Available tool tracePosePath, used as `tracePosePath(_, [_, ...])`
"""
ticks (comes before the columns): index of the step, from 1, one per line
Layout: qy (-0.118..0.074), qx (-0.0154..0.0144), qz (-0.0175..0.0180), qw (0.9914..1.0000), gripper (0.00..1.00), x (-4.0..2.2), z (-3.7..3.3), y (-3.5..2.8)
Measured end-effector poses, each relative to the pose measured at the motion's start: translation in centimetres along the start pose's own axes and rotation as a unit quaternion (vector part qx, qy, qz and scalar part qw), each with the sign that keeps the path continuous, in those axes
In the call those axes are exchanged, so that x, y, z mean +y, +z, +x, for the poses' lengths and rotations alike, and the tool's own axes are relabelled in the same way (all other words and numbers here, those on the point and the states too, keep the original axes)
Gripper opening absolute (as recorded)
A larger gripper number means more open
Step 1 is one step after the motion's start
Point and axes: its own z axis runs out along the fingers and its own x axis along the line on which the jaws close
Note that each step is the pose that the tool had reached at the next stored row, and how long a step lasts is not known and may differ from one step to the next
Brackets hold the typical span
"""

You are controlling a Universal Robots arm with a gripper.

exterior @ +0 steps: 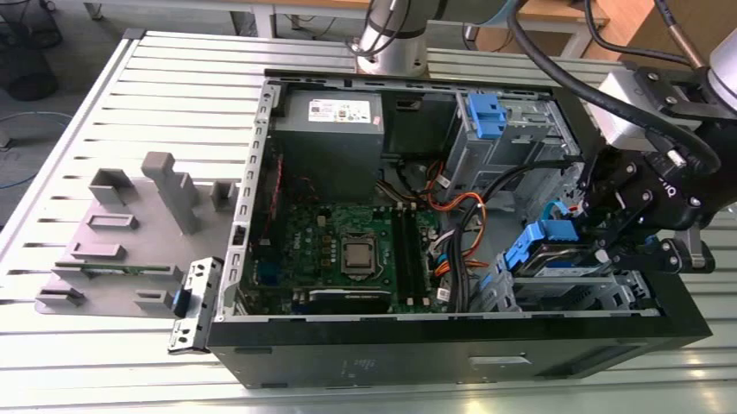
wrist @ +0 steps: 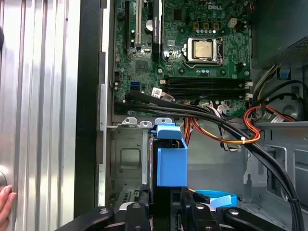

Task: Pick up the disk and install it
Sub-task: 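Insert the disk into the insertion slot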

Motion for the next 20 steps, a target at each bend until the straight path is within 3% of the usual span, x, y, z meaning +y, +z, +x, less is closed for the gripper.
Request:
tracePosePath(13, [0.0,-0.0002,0.0,1.0,0.35,-0.14,0.07,2.3])
tracePosePath(20, [0.0,-0.0001,0.0002,1.0,0.35,-0.15,0.07,2.33])
